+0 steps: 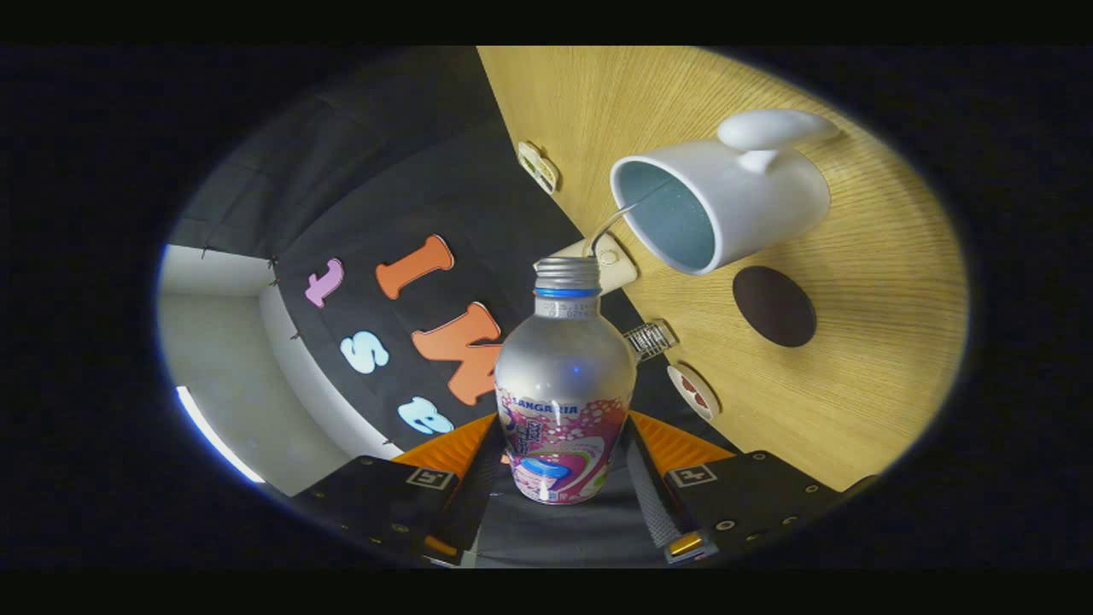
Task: Take the bottle from table, then pour the juice into the cup, finally place the bottle on the coaster
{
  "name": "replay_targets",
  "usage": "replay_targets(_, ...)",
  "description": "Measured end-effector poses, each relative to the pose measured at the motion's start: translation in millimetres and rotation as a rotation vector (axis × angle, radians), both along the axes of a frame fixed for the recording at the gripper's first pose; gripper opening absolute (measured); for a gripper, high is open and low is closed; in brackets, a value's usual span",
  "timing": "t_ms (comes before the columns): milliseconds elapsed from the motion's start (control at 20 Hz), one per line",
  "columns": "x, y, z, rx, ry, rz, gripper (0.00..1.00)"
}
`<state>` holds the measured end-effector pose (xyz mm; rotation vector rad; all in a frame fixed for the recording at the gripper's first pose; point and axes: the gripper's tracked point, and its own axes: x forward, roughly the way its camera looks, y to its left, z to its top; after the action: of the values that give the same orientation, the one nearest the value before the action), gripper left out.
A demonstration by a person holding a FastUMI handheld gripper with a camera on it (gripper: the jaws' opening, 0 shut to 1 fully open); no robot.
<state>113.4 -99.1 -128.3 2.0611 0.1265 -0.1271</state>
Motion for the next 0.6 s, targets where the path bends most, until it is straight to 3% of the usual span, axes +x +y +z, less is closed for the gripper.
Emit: replay_targets(600,0.1,-0.4,7.5,0.09,-0.024,-0.024,0.76)
